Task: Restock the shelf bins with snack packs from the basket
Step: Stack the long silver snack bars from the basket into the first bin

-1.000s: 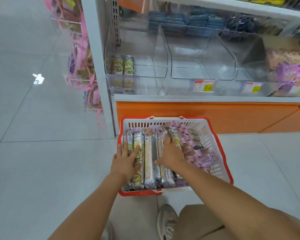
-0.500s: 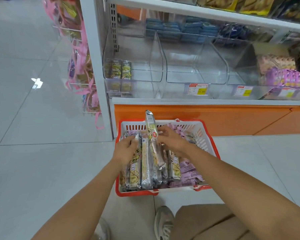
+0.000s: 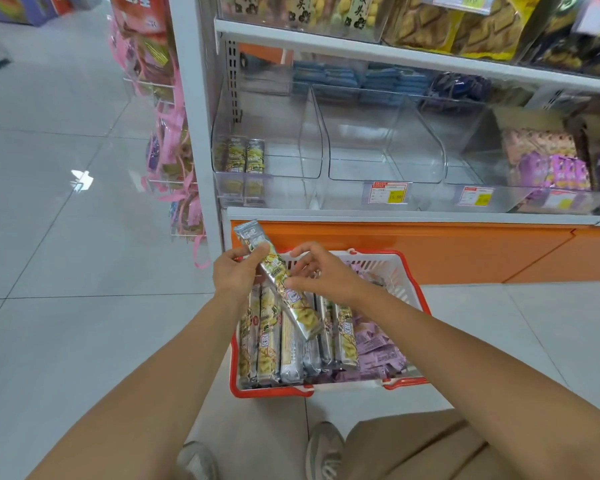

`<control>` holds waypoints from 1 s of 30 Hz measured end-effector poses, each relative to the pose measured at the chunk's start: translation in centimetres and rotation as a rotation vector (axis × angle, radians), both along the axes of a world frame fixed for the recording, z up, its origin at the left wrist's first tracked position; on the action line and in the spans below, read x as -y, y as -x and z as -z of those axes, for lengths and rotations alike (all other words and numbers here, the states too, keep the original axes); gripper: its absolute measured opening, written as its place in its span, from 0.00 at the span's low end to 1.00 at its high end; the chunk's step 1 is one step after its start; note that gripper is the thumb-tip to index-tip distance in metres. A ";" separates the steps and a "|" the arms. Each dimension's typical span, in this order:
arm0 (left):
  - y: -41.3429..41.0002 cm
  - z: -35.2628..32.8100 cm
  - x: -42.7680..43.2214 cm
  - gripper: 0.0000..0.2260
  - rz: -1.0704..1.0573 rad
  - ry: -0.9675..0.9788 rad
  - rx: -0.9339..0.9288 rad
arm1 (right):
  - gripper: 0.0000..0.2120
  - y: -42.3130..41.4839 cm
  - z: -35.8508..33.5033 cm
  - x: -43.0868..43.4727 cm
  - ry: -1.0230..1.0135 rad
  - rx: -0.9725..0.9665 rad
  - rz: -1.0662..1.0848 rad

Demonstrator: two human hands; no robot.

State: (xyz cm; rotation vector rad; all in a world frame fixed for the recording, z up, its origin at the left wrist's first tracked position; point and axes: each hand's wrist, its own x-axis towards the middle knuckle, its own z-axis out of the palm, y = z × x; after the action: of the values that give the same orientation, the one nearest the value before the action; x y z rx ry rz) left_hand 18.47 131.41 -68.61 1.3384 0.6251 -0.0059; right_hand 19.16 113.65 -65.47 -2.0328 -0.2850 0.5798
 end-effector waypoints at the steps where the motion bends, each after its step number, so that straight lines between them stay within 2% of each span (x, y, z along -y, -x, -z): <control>1: -0.1 -0.1 0.0 0.18 -0.028 0.010 0.004 | 0.24 0.2 -0.2 -0.3 0.038 0.048 -0.037; 5: -0.6 -1.6 0.3 0.14 -0.072 -0.007 0.048 | 0.23 0.5 -1.0 -1.1 0.155 0.220 -0.081; 9: -1.3 -3.2 -0.5 0.11 -0.006 -0.147 0.177 | 0.22 -0.5 -2.9 -1.2 0.131 0.298 0.018; 12: -2.1 -4.0 -1.6 0.08 0.072 -0.577 0.322 | 0.18 -2.4 -5.4 -1.2 0.063 0.342 0.110; 14: -2.7 -4.3 -2.6 0.13 0.119 -0.923 0.442 | 0.16 -4.3 -7.2 -1.5 0.038 0.395 0.154; 16: -3.6 -4.3 -3.5 0.20 0.201 -1.167 0.525 | 0.15 -6.4 -8.9 -2.3 0.039 0.469 0.193; 19: -5.1 -4.0 -4.6 0.31 0.377 -1.439 0.439 | 0.15 -10.1 -10.9 -4.1 0.096 0.514 0.255; 24: -7.0 -2.7 -5.7 0.38 0.474 -1.596 0.348 | 0.18 -16.3 -11.9 -7.3 0.263 0.562 0.291; 30: -8.1 0.0 -6.5 0.40 0.372 -1.647 0.501 | 0.17 -20.6 -9.8 -9.6 0.421 0.551 0.359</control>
State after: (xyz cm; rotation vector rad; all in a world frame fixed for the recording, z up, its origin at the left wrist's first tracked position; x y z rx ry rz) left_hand 26.60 137.95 -68.66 2.8747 -0.2318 0.6444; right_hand 39.72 123.26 -55.71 -2.5535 -0.1148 -0.1723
